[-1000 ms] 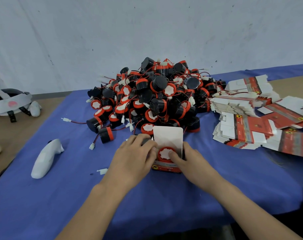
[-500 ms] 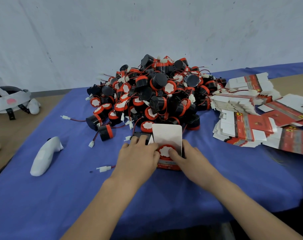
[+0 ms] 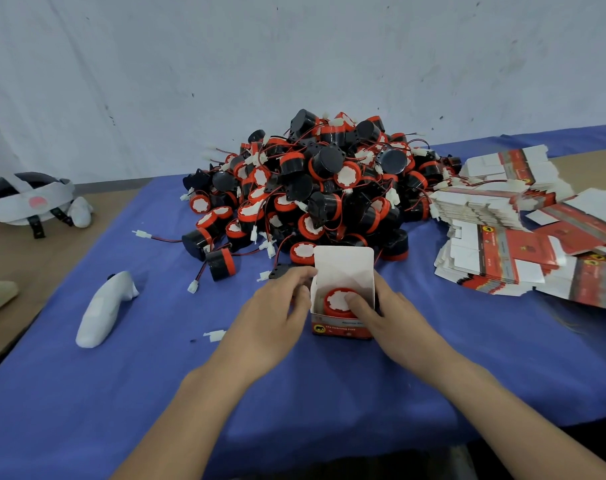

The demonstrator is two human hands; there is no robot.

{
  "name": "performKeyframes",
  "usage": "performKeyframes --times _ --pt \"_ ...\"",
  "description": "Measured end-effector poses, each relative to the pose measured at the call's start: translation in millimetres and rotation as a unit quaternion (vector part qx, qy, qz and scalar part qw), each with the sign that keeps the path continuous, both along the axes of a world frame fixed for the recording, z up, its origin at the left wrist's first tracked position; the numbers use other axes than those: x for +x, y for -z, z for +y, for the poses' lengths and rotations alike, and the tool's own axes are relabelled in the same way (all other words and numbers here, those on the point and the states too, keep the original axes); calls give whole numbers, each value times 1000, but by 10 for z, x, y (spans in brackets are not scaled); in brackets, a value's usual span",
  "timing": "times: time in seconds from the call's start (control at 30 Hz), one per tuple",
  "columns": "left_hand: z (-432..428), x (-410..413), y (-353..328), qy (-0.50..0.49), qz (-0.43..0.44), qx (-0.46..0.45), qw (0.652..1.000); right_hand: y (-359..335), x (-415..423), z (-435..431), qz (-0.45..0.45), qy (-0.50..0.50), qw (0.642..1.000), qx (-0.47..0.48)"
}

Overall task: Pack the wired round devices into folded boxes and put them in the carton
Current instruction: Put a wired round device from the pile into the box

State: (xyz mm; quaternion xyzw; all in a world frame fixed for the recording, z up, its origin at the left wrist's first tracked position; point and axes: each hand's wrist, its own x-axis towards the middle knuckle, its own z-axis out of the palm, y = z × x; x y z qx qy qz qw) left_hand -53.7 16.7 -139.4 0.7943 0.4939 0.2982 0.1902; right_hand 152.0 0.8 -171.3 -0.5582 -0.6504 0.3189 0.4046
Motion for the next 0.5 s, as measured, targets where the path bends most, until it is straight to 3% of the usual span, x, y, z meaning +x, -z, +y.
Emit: performKeyframes --times 0.2,0.5 --pt "-18 59 44 -9 32 46 998 -36 109 -24 196 -104 972 -73" --pt "-11 86 75 -3 31 75 997 -22 160 74 184 -46 978 -82"
